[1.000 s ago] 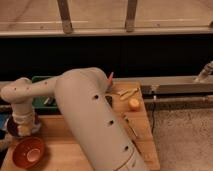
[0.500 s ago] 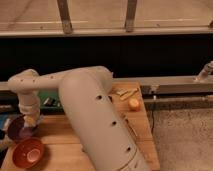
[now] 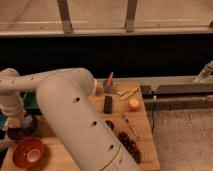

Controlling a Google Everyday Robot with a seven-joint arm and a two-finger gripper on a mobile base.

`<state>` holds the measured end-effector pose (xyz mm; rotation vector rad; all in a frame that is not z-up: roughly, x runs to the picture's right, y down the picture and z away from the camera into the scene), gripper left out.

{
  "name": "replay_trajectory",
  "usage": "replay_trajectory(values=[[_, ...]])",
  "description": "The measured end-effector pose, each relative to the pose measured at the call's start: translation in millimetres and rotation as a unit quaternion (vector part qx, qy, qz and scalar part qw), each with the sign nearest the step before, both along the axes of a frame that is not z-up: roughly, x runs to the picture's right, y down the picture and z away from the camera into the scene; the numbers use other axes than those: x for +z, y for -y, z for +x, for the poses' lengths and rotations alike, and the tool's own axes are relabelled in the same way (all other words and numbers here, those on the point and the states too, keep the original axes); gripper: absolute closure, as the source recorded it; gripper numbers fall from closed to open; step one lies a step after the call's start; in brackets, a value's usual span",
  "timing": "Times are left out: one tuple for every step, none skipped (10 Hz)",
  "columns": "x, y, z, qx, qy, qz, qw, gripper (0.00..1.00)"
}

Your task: Wipe purple bowl with towel

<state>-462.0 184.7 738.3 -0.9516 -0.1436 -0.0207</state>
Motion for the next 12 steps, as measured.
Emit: replay_trajectory(values=[[-5.9,-9.5,-9.2,-0.013,0.01,-0.001,0.9999,1.0],[-10.6,-20.8,-13.7,-0.023,0.016,-0.005,0.9996,1.0],[-13.2,-30.8,-9.8,-0.029,0.016,-0.008,0.9994,1.0],[-14.6,-35.4,-1.9,-0.027,0.01,-0.01,0.9995,1.0],[-15.0,-39.3,15.7,-0.02,-0.007,-0.012,0.9997,1.0],[-13.6,-38.4,28.7,-0.012,-0.017,-0.013,0.9997,1.0],[-8.5,-32.5,47.8,-0.001,-0.033,-0.014,0.9994,1.0],[-3.1,-26.4,58.1,0.007,-0.044,-0.014,0.9989,1.0],[3.0,-20.2,63.4,0.015,-0.051,-0.015,0.9985,1.0],[8.4,-16.1,64.4,0.02,-0.057,-0.016,0.9981,1.0],[14.4,-10.2,62.7,0.024,-0.057,-0.017,0.9979,1.0],[22.3,-1.4,59.1,0.028,-0.056,-0.017,0.9979,1.0]])
